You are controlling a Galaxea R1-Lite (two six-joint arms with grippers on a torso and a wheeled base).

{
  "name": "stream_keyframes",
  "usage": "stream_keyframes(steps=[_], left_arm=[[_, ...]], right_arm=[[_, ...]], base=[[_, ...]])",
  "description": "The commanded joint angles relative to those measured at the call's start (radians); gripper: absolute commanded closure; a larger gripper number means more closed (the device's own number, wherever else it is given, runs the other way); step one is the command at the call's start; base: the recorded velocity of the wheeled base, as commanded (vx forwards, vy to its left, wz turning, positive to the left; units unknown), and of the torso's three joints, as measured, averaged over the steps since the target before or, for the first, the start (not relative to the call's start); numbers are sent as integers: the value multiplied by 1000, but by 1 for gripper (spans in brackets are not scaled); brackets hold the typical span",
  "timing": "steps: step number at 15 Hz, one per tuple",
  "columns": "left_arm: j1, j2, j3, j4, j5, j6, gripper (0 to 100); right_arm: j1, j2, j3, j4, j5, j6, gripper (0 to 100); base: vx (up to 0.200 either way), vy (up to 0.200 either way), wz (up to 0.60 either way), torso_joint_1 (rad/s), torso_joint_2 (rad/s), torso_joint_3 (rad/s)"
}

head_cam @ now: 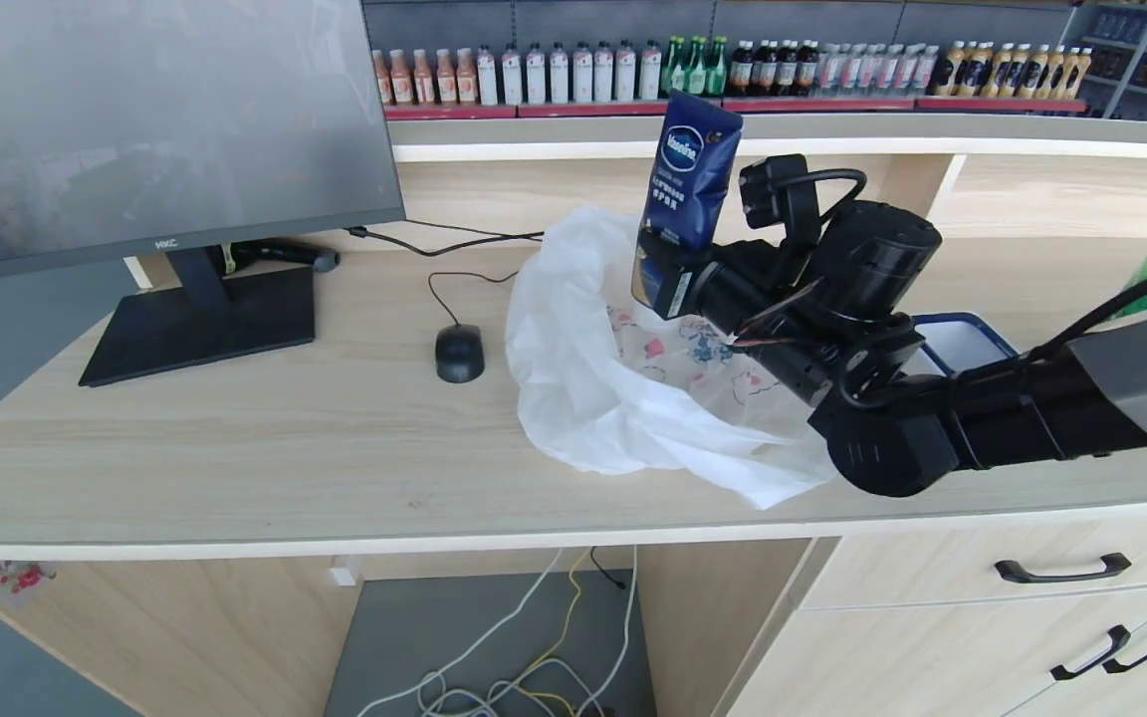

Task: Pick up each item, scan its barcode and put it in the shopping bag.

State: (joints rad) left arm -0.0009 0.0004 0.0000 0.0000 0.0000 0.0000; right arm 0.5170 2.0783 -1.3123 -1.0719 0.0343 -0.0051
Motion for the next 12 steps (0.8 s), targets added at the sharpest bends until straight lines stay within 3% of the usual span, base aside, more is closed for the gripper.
stream_keyframes(steps=[1, 12], left_arm=[[-1, 0, 0, 0, 0, 0, 0], [1, 0, 0, 0, 0, 0, 0]], right_arm=[[-17, 36, -31, 0, 1, 1, 100], [-23, 105, -54, 1, 6, -3, 100]], base=[[0, 0, 0, 0, 0, 0], [0, 0, 0, 0, 0, 0]])
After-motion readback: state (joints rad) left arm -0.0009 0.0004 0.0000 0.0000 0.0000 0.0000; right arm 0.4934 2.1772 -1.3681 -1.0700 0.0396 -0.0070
